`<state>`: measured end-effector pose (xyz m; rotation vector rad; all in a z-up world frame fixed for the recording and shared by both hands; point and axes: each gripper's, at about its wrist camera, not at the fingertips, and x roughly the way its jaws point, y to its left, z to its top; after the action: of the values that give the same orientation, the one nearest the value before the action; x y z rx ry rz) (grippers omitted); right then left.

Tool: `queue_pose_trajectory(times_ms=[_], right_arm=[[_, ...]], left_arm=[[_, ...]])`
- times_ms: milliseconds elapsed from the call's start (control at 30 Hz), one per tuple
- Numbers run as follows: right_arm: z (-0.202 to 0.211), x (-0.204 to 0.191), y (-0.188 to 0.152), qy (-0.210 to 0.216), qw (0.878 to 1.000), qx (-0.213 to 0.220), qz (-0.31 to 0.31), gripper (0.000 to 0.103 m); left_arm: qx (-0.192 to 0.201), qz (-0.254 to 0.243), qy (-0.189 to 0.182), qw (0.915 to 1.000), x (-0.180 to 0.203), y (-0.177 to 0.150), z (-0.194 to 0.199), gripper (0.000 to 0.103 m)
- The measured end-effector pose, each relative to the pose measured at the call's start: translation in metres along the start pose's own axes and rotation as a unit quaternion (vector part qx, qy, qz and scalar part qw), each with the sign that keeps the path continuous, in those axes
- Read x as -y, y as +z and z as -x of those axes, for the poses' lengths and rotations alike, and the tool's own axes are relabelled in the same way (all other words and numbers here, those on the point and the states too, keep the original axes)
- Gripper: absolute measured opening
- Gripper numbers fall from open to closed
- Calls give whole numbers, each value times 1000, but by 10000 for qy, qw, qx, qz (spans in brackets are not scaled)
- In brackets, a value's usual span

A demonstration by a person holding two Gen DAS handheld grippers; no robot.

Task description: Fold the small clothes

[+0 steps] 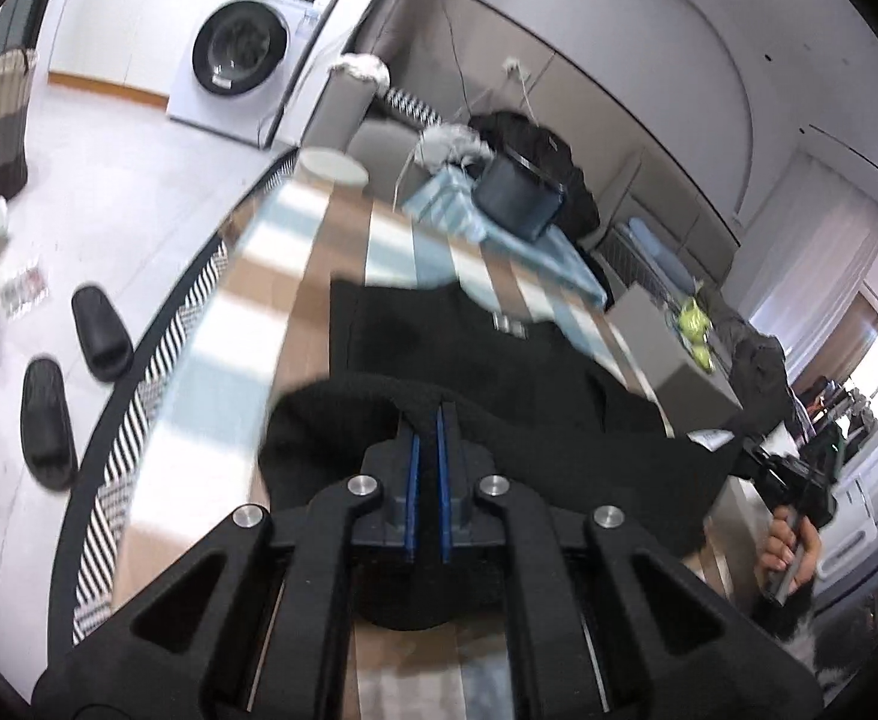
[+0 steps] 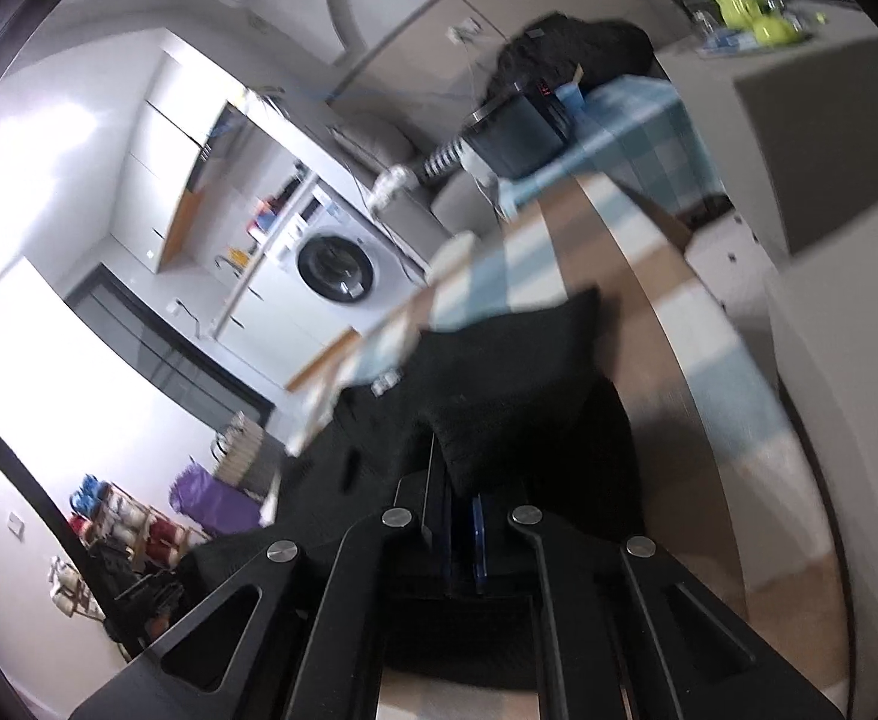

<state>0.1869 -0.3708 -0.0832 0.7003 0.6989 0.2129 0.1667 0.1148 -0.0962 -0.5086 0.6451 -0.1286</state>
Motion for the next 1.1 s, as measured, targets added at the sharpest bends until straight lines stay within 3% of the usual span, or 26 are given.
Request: queue_pose_trajectory(times_ms=[133, 233, 400, 500, 633, 700, 733, 833, 967, 1000, 1033, 1100], right_arm=[[-1, -12, 16, -59, 9995, 320, -36, 5], [-9, -12, 18, -183, 9993, 305, -118, 5], [-24, 10, 1, -617, 9977, -38, -263, 5], [-30, 29, -6, -726, 9958, -212, -516, 5], [-38, 42, -5, -602, 9953, -285, -708, 12], [-45, 47, -6, -457, 9947, -459, -801, 30], [-47, 49, -8, -297, 9945, -519, -854, 32], [-52, 52, -16, -93, 9947, -582, -841, 38], [-59, 52, -21, -90, 9955, -623, -701, 38], [-60, 51, -21, -113, 9957, -636, -661, 38], [-62, 49, -21, -148, 9960, -640, -598, 36], [-62, 41, -18, -231, 9974, -607, -322, 13]], left_arm=[[169, 36, 36, 9998, -12, 41, -23, 2], [24, 240, 87, 9997, -32, 65, -51, 3], [-454, 466, 69, 9979, -54, 60, -88, 3], [-538, 554, 19, 9970, -60, 49, -91, 3], [-695, 649, 45, 9955, -64, 40, -90, 18], [-800, 684, 5, 9944, -63, 34, -89, 29], [-849, 725, -52, 9937, -63, 30, -89, 37], [-903, 649, -127, 9937, -56, 18, -84, 46], [-939, 490, -3, 9944, -48, 9, -91, 46], [-956, 483, -31, 9942, -47, 8, -94, 41], [-972, 439, -69, 9943, -44, 8, -95, 24], [-956, 239, -12, 9951, -37, 9, -96, 9]])
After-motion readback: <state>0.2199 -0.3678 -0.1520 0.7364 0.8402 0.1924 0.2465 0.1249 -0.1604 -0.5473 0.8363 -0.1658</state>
